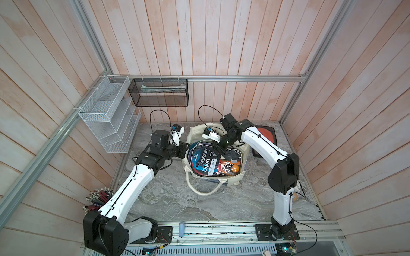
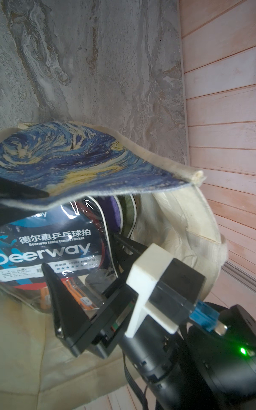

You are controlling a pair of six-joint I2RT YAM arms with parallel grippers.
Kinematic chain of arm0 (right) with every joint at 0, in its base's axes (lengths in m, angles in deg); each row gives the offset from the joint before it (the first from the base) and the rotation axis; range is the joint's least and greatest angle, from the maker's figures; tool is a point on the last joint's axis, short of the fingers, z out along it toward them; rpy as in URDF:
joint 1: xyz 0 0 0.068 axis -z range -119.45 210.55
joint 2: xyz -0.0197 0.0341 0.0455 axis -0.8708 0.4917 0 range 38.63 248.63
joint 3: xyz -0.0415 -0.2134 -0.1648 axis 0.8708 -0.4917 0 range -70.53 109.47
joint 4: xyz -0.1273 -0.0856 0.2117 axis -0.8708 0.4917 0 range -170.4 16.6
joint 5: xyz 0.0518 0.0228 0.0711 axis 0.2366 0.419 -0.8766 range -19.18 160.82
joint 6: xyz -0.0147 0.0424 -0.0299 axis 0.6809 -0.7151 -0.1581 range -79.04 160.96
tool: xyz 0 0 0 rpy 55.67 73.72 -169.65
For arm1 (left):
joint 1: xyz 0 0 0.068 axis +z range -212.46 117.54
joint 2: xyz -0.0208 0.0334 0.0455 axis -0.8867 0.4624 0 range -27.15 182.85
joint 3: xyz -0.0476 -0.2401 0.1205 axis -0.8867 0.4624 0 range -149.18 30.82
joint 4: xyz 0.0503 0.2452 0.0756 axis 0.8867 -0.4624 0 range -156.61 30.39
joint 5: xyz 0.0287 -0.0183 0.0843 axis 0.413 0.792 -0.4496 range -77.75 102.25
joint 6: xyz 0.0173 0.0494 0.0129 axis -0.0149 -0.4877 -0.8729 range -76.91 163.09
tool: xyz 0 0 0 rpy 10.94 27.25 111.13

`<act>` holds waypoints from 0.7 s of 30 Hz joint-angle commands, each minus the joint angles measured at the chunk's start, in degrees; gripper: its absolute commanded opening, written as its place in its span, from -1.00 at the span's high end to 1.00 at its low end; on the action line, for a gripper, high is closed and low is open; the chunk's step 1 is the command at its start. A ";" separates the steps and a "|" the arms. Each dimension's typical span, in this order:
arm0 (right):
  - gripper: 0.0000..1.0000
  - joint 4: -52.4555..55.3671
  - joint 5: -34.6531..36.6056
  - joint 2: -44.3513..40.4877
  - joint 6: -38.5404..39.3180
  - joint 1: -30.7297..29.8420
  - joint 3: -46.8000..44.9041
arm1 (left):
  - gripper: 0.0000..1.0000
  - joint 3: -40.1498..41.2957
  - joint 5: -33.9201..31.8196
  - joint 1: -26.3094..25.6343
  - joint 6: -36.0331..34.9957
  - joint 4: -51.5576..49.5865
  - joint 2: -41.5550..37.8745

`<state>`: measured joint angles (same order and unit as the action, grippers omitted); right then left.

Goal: Remove the ping pong set from the canvas bag
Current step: Pick up the ping pong set from the canvas bag.

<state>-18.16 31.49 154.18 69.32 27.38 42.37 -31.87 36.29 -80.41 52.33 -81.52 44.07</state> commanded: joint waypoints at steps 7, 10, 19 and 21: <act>-0.26 6.49 -4.17 -0.81 1.17 -0.59 0.74 | 1.00 -1.19 2.42 -0.15 -0.10 6.21 -0.02; 0.14 6.66 -4.35 -0.76 1.35 -0.67 0.83 | 1.00 -1.42 2.34 -0.15 -0.09 6.02 0.04; 0.89 6.15 -3.43 -1.98 1.40 -0.63 0.31 | 1.00 -1.89 2.51 -0.13 0.44 6.35 0.17; 1.00 5.99 -3.23 -2.29 1.36 -0.60 0.13 | 1.00 -1.90 2.51 -0.15 0.60 6.32 0.08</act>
<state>-13.70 26.16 152.63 69.08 27.40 42.75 -31.90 37.29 -80.46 52.42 -81.41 44.75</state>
